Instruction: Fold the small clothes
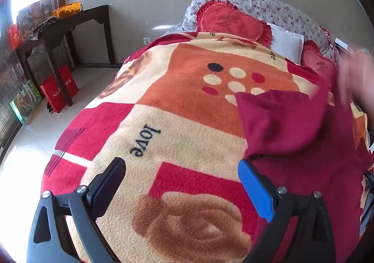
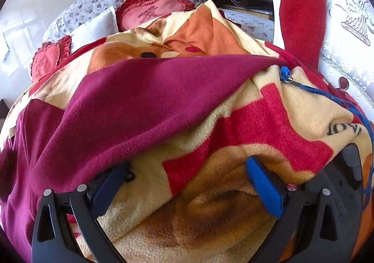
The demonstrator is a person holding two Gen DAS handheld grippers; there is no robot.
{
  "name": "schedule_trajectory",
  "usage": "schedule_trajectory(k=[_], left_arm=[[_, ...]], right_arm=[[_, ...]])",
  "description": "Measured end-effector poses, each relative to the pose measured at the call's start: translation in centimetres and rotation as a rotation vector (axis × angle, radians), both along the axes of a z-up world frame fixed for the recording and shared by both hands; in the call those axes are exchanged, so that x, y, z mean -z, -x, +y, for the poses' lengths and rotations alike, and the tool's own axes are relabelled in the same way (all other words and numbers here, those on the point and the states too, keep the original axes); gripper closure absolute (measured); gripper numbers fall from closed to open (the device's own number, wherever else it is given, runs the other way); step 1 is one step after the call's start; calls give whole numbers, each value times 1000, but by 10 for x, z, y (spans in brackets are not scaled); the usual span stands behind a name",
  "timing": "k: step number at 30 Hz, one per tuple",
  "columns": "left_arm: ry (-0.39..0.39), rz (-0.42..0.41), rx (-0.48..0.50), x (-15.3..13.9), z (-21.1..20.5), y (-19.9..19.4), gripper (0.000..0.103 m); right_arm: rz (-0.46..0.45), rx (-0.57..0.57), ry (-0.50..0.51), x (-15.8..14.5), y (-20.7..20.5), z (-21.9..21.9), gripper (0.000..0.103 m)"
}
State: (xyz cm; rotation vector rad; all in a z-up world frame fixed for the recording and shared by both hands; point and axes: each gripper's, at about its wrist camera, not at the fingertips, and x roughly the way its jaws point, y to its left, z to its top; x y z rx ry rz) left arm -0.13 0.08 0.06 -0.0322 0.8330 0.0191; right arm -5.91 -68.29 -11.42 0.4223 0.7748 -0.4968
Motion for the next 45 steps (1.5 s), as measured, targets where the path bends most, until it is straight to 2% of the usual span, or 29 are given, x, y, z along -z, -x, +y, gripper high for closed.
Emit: schedule_trajectory(k=[13,21,25,34,36,38,39,40,42,45], left_arm=[[-2,-19,40,-4,-25,11,4],[-50,-13,88,-10,-62,16,4],[-63,16,112,-15,-77,19,4],[-105,-31,145,-32,-94,33,4],[-103,-27,150,-35,-93,34,4],[-96,-33,152,-36,-93,35,4],[-90,-42,154,-36,-94,36,4],[-78,-48,160,-36,-95,37,4],[-66,-51,176,-37,-97,39,4],[-70,-52,184,-38,-100,40,4]], right_arm=[[0,0,-1,0,0,0,17],[0,0,-1,0,0,0,17],[0,0,-1,-1,0,1,17],[8,0,1,0,-1,1,16],[60,0,0,-5,-2,5,19],[116,1,55,-19,0,21,29],[152,-22,105,-24,2,33,30],[193,-65,159,-30,4,49,30],[217,-189,221,-46,12,86,33],[220,-332,247,-77,28,147,33]])
